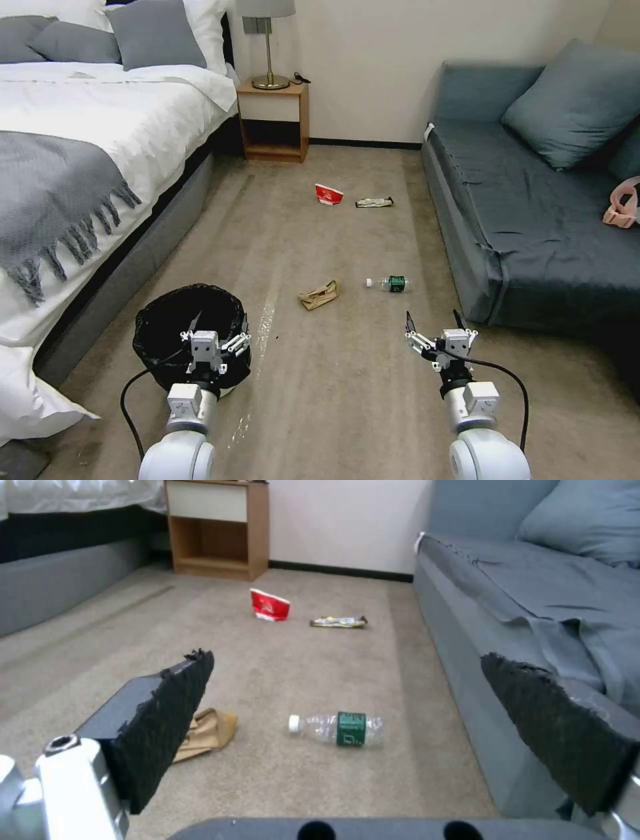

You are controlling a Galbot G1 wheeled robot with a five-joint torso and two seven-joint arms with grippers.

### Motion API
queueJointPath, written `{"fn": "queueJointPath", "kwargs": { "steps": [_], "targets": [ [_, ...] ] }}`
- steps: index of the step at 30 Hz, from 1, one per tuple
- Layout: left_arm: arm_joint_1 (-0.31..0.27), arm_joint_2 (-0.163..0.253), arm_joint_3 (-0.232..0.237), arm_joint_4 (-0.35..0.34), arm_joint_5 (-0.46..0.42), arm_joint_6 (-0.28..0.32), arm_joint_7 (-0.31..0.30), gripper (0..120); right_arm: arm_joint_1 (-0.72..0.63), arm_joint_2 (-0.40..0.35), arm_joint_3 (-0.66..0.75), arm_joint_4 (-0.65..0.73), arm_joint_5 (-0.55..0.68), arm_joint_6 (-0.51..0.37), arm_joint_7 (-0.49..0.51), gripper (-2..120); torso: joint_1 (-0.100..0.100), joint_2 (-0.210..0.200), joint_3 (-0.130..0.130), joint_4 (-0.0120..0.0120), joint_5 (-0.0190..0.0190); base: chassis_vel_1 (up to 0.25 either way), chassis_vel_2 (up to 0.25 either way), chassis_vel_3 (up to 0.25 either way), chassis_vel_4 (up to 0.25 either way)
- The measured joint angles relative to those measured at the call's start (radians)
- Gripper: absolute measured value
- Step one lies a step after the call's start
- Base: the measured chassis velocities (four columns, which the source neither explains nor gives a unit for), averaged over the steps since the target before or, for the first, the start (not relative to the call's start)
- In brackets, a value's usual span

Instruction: Pick up the trash bin, then pick up the garbage on the floor and place it into the trash bin.

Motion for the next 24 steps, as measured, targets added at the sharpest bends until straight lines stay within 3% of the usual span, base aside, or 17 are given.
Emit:
{"fn": "queueJointPath", "kwargs": {
  "steps": [24],
  "targets": [
    [0.000,0.000,0.000,0.000,0.000,0.000,0.000,100,0.000,0.000,0.000,0.000,0.000,0.000,0.000,100,0.000,0.000,0.000,0.0000,0.0000,0.000,0.000,0.000,0.000]
  ]
}}
